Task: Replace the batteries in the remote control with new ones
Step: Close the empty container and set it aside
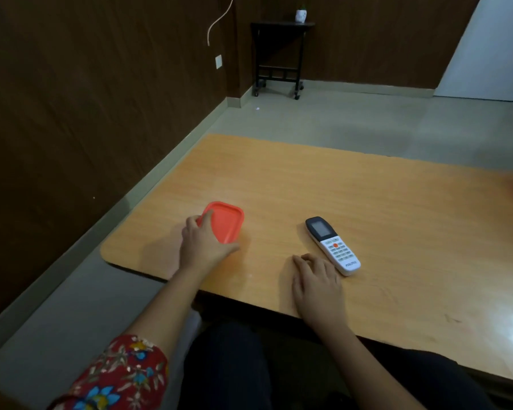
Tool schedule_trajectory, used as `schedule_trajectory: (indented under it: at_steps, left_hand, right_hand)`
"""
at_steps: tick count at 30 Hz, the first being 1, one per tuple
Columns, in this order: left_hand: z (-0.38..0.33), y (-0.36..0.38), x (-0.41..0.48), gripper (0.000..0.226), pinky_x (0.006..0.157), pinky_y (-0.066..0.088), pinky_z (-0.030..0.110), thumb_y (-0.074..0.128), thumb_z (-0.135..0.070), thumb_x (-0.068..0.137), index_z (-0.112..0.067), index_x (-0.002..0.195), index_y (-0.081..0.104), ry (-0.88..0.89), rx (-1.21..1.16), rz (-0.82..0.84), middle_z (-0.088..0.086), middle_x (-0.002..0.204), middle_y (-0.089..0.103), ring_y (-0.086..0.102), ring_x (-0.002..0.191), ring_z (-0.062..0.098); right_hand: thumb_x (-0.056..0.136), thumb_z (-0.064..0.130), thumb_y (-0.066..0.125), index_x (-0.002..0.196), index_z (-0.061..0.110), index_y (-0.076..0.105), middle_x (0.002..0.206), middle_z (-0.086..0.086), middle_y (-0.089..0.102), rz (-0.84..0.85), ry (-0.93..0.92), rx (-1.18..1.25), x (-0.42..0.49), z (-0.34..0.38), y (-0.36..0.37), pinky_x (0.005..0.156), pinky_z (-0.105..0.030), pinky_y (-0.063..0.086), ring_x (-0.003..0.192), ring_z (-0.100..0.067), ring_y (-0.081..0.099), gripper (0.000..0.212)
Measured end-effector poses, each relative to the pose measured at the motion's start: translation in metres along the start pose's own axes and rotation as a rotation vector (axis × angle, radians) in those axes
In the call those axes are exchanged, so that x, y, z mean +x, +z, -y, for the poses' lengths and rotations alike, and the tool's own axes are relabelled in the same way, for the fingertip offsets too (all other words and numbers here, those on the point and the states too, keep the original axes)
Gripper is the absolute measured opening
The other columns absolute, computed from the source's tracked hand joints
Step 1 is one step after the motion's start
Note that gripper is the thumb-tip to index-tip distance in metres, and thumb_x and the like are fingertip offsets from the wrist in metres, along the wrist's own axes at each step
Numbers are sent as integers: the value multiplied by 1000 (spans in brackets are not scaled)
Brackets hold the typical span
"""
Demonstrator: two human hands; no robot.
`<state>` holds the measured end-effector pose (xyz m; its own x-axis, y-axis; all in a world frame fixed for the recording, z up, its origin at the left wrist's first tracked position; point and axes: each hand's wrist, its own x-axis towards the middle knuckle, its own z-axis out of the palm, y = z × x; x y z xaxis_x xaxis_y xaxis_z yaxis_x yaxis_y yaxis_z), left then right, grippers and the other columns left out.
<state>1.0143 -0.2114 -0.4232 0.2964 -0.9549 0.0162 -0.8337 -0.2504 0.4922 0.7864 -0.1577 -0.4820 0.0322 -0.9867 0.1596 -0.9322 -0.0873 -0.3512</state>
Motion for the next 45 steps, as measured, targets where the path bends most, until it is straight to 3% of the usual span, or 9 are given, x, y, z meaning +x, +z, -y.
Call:
schedule_trajectory:
  at_steps: [10, 24, 30, 34, 39, 45]
  left_hand:
    - [113, -78, 54, 94, 104, 35, 50, 75, -49, 70, -23, 147, 27, -143, 46, -60, 17, 144, 33, 30, 132, 38]
    - [132, -61, 67, 95, 104, 35, 53, 70, -58, 71, -26, 148, 24, -113, -20, 29, 12, 148, 29, 27, 135, 37]
    - [117, -57, 49, 111, 113, 16, 53, 57, -81, 62, -30, 149, 12, 102, 306, -234, 8, 159, 13, 11, 145, 32]
    - [109, -47, 41, 111, 116, 11, 52, 57, -78, 64, -29, 151, 9, 14, 259, -220, 10, 160, 7, 4, 147, 32]
    - [87, -32, 32, 81, 119, 7, 45, 50, -60, 85, -26, 150, 17, 140, 221, -199, 3, 160, 13, 6, 148, 23]
    - [-2, 28, 2, 50, 112, 25, 33, 48, -36, 95, -23, 143, 40, 407, 4, -61, -4, 153, 35, 29, 142, 16]
  right_hand:
    - [93, 35, 40, 138, 27, 44, 138, 2, 45, -1, 25, -40, 1, 4, 0, 106, -36, 30, 128, -18, 38, 46]
    - [93, 37, 38, 140, 30, 40, 138, 5, 42, 12, 30, -29, 0, 3, 0, 108, -35, 30, 128, -15, 36, 47]
    - [94, 36, 40, 138, 29, 43, 137, 4, 44, -4, 20, -3, 0, 4, -1, 107, -35, 30, 127, -16, 37, 45]
    - [93, 34, 42, 137, 26, 46, 134, 3, 47, -27, 16, 15, -1, 2, 1, 106, -35, 32, 125, -16, 39, 45]
    - [93, 34, 42, 135, 25, 48, 132, 5, 48, -56, 5, 21, -2, 1, 0, 105, -32, 34, 123, -14, 41, 44]
    - [87, 24, 53, 120, 18, 62, 120, 2, 59, -109, -17, 106, -2, 5, -2, 99, -32, 41, 112, -16, 52, 34]
